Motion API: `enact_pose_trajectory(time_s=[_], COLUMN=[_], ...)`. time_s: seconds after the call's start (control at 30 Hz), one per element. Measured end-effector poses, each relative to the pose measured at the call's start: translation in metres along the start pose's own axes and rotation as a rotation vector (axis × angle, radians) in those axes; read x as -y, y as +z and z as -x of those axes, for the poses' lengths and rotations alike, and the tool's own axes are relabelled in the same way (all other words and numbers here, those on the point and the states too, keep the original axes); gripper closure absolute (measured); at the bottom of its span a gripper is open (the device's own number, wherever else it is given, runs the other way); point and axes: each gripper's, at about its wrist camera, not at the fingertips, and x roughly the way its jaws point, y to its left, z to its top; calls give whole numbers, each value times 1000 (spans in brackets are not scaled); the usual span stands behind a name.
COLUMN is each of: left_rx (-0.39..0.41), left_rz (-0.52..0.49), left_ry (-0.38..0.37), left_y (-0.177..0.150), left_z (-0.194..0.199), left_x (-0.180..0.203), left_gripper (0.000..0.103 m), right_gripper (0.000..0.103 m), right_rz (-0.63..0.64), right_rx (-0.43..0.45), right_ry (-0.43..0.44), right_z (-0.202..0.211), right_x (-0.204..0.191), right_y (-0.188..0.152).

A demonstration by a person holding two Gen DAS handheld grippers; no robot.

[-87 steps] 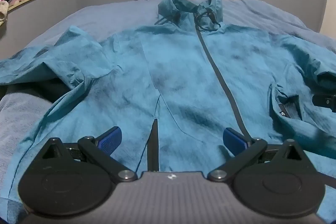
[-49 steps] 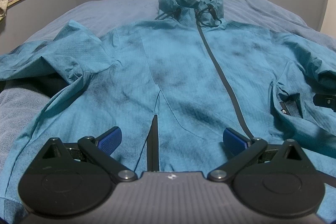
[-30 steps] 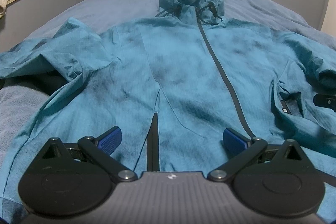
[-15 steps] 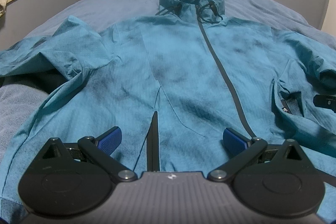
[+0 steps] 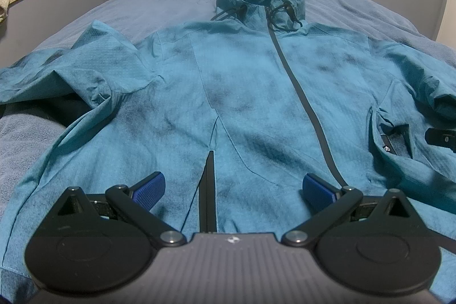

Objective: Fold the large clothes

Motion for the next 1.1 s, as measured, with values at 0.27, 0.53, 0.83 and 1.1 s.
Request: enact_pose_trajectory(time_s=[0.27,0.53,0.83,1.1], left_rx=[114,424,150,40], left_rz=[-37,-69,29,16], left_ry=[45,64,-67,-73], left_y=[26,68,41,21], left_z=[18,43,-17,-40], left_x=[1,-14,-32,-42], left_gripper=[0,0,0,0], right_gripper=[0,0,0,0], right_rz=[5,39,-124,-510], right_rx=[190,463,291,161], right_ry=[19,-86,-104,-183], right_z=[33,80,70,50], right_x=[0,9,63,165], right_y=[10,39,47,45])
